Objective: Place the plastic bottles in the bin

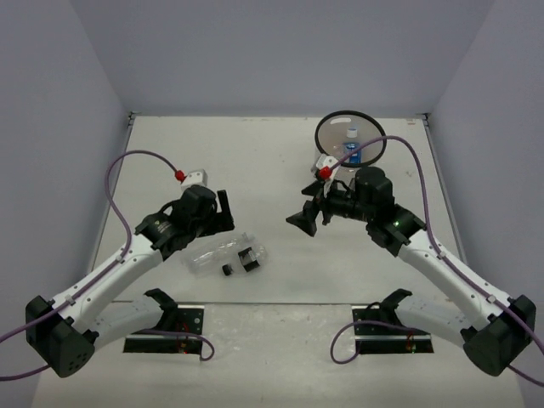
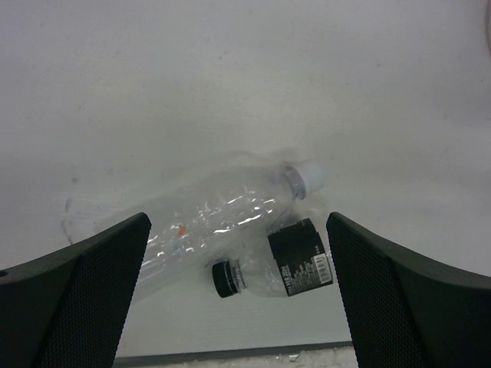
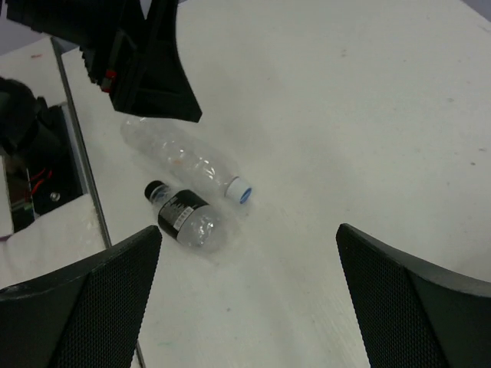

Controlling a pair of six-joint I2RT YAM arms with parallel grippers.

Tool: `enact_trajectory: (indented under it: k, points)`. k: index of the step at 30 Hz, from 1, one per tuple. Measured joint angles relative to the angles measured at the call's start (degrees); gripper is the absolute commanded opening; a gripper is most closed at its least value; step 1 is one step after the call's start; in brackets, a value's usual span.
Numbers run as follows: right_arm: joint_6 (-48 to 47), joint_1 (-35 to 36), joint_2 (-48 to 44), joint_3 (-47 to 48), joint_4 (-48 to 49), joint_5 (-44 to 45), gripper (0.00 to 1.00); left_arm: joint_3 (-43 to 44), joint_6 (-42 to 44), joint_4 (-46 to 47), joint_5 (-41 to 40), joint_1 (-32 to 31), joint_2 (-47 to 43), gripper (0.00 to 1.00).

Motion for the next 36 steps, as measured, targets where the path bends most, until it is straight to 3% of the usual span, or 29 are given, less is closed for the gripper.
enact_trajectory:
  k: [6, 20, 29, 32, 35, 36]
  points:
    - [-3.88, 12.3, 5.85, -3.39, 1.25, -2.02, 0.99, -1.22, -6.36, -8.89, -2.7, 0.0, -1.42, 1.0]
    - [-10.64, 24.02, 39.93, 12.1, -0.25, 6.57, 0.99, -1.17, -10.68, -13.75, -8.9, 0.0, -2.8, 1.0]
    - [-9.05, 26.09, 43.84, 10.24, 0.25, 13.26, 0.97, -1.17, -10.57, -13.32, -10.56, 0.0, -2.99, 1.0]
    - [-8.05, 27.18, 44.42, 9.1, 0.81, 15.88, 0.91, -1.17, -10.53, -13.03, -10.78, 0.0, -2.76, 1.0]
    - [-7.07, 28.11, 45.0, 7.72, 1.1, 18.18, 0.72, -1.17, -10.4, -12.52, -10.93, 0.0, -1.9, 1.0]
    - [-6.76, 28.39, 45.18, 7.3, 1.09, 18.79, 0.6, -1.17, -10.37, -12.33, -10.93, 0.0, -1.6, 1.0]
